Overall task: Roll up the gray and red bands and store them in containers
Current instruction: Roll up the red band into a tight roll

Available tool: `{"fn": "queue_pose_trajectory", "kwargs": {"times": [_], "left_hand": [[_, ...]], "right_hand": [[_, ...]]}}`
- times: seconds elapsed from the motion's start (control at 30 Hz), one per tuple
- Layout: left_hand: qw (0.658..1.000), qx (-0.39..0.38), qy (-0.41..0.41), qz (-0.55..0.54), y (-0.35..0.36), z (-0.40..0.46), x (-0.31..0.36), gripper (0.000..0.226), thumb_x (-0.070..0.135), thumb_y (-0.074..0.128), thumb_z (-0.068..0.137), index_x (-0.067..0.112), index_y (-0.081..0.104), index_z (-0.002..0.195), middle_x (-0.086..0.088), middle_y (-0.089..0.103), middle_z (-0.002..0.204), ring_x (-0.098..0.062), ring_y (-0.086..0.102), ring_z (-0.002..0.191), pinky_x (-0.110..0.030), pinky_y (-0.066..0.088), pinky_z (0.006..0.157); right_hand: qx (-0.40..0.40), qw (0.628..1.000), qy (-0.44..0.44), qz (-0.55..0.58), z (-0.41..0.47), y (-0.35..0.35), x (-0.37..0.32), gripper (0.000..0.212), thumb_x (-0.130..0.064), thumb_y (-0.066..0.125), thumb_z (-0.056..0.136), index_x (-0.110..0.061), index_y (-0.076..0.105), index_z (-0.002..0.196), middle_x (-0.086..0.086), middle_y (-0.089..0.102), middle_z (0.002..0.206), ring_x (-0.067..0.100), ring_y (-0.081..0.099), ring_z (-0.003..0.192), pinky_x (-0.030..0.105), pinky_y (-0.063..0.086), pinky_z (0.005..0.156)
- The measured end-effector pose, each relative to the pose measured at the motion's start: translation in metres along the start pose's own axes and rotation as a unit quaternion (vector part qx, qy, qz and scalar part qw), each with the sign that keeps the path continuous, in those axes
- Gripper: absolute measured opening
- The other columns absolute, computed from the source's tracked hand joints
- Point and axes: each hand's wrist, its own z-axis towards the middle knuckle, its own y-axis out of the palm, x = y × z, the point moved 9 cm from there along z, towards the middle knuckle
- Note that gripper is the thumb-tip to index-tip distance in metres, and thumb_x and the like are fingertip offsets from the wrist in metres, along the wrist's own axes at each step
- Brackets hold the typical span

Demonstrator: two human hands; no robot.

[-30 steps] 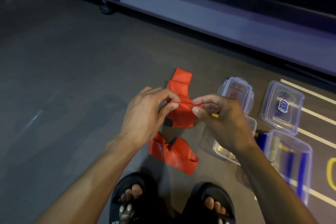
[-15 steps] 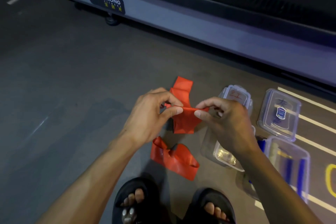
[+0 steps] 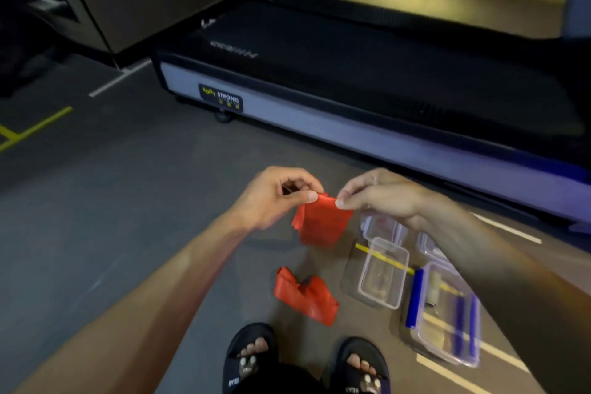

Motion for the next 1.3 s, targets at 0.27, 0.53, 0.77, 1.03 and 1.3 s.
{"fn": "queue_pose_trajectory", "kwargs": {"times": [0.27,0.53,0.77,1.03,1.3], "left_hand": [[0.998,-0.004,0.053,0.016,-0.026,-0.015,0.102,0.012,0.007,0.071,0.092,0.019,0.074,0.091,-0.001,0.068,0.081,-0.010,0.057,0.075,-0.029,0.046,0.076],[1.000,-0.018,-0.019,-0.012,-0.018,-0.035,0.130,0.022,-0.001,0.070,0.091,0.021,0.072,0.094,-0.003,0.062,0.082,-0.011,0.057,0.076,-0.017,0.047,0.076],[1.000,0.015,-0.002,0.007,-0.019,-0.055,0.137,0.025,-0.002,0.073,0.088,0.021,0.074,0.097,-0.002,0.063,0.084,-0.011,0.059,0.077,-0.019,0.049,0.079],[0.997,0.052,0.035,0.044,-0.019,-0.060,0.146,0.026,0.004,0.073,0.089,0.029,0.075,0.095,0.002,0.076,0.095,-0.017,0.071,0.090,-0.032,0.055,0.090],[0.977,0.089,0.076,0.176,-0.019,-0.059,0.160,0.018,0.015,0.072,0.092,0.031,0.075,0.098,0.004,0.066,0.094,-0.008,0.060,0.089,-0.016,0.044,0.081]], "right_hand": [[0.010,0.988,0.082,0.132,-0.067,-0.018,-0.054,0.007,-0.019,0.068,0.085,-0.021,0.065,0.080,0.001,0.061,0.083,0.017,0.055,0.080,0.038,0.043,0.084],[0.048,0.975,0.078,0.203,-0.113,-0.005,-0.060,0.011,-0.025,0.063,0.085,-0.023,0.058,0.075,-0.001,0.055,0.075,0.021,0.051,0.086,0.040,0.040,0.082],[0.055,0.972,0.080,0.213,-0.123,0.005,-0.060,0.009,-0.028,0.060,0.085,-0.024,0.055,0.078,0.002,0.056,0.083,0.023,0.053,0.091,0.049,0.029,0.100],[-0.001,0.971,0.090,0.222,-0.130,0.009,-0.056,0.017,-0.027,0.055,0.090,-0.023,0.056,0.074,-0.005,0.059,0.061,0.018,0.052,0.075,0.043,0.032,0.097],[-0.038,0.967,0.087,0.237,-0.131,0.006,-0.054,0.027,-0.029,0.053,0.093,-0.023,0.059,0.067,-0.004,0.057,0.058,0.013,0.052,0.060,0.039,0.033,0.086]]}}
